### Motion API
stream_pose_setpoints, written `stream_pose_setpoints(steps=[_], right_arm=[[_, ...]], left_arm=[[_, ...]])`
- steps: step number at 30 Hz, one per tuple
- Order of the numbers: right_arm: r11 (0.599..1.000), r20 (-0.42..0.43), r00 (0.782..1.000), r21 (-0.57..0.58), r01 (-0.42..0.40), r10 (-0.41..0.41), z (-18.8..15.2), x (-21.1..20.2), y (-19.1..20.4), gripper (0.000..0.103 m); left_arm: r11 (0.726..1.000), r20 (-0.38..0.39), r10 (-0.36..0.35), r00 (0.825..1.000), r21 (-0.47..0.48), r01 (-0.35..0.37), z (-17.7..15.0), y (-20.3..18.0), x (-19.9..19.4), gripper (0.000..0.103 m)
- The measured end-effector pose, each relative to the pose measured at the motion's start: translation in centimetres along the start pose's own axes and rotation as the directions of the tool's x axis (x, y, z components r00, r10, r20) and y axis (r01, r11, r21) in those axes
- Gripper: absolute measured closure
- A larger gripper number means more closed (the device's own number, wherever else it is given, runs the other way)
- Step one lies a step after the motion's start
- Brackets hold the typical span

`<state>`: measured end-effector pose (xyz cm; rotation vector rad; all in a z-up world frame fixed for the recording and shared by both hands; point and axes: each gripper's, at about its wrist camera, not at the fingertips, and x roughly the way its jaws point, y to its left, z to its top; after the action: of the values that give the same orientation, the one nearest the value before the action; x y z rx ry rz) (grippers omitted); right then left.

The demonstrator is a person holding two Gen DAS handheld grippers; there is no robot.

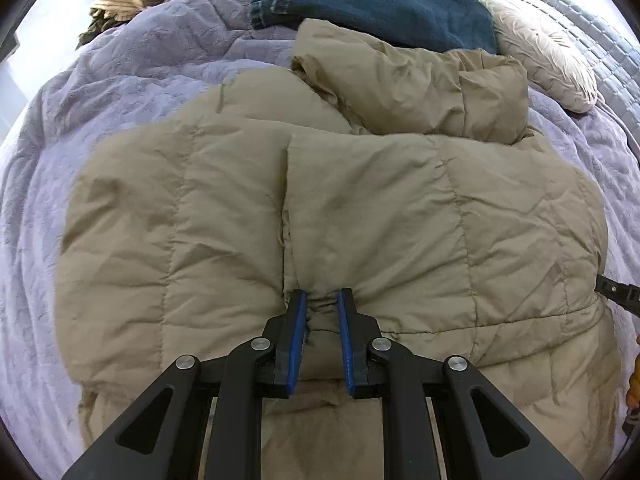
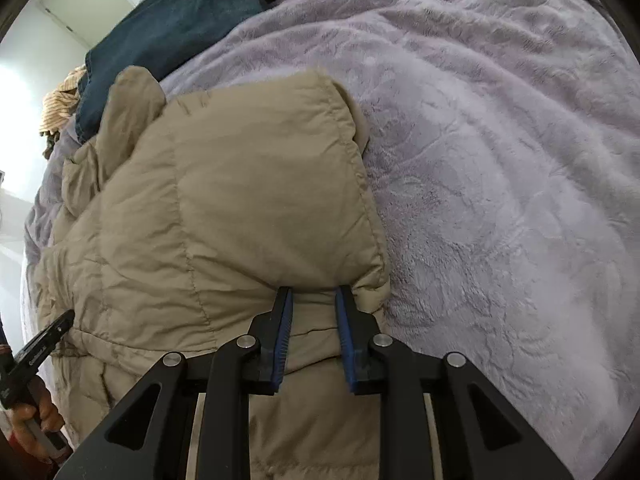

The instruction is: Fold large clothes

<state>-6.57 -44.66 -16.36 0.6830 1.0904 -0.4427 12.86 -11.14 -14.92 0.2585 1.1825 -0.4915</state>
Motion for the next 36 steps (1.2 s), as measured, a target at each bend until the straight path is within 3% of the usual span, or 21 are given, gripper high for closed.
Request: stream_pose_setpoints(steps=[5,9,22,23,24,25,27,34,36], right_arm=[[0.999,0.016,1.0,0.032,-0.011,0.011,-0.5,-2.7,-0.1,0.076],[0.997,0.016,1.0,0.07,-0.021,0.02,-1.5,-4.3,-0.7,0.061],[0.997,-0.021,0.999,0.062,-0.043,0.045,-5.3,-6.3,-0.1,0.057],[0.998,-0.023,0.998,0.043,-0.05,0.051,-5.5,-6.5,0.3,0.056],[0.998,-0.023,0.998,0.02,-0.051,0.052,-5.8,-6.8,0.8,0.054],[0.999,-0.023,0.998,0.0,-0.051,0.051,-6.0,-7.1,1.2,0.053],[0.998,-0.026,0.998,-0.026,-0.055,0.054,-6.6,-7.6,1.8,0.05],[0.997,-0.062,0.995,-0.022,-0.081,0.079,-8.7,-9.1,2.4,0.042],[0.996,-0.072,0.994,-0.025,-0.089,0.087,-9.3,-9.8,2.5,0.026]], left_arm=[[0.999,-0.01,0.024,1.0,-0.024,-0.025,-0.3,0.0,-1.9,0.085],[0.999,-0.017,0.031,0.999,-0.025,-0.032,-0.9,-0.4,-3.2,0.085],[1.0,-0.006,0.006,1.0,-0.003,-0.006,-3.0,-2.0,-5.7,0.083],[1.0,-0.009,0.003,1.0,-0.001,-0.003,-3.2,-2.1,-5.8,0.071],[1.0,-0.016,-0.002,1.0,-0.002,0.001,-3.3,-2.3,-6.0,0.024],[1.0,-0.001,0.001,1.0,-0.01,-0.001,-3.5,-2.4,-6.5,0.003],[1.0,0.032,-0.007,0.999,0.01,0.007,-3.9,-2.9,-7.6,0.003],[1.0,0.008,0.022,1.0,0.022,-0.022,-5.3,-4.0,-9.9,0.002],[1.0,0.005,0.022,1.0,0.017,-0.022,-5.9,-4.0,-10.9,0.002]])
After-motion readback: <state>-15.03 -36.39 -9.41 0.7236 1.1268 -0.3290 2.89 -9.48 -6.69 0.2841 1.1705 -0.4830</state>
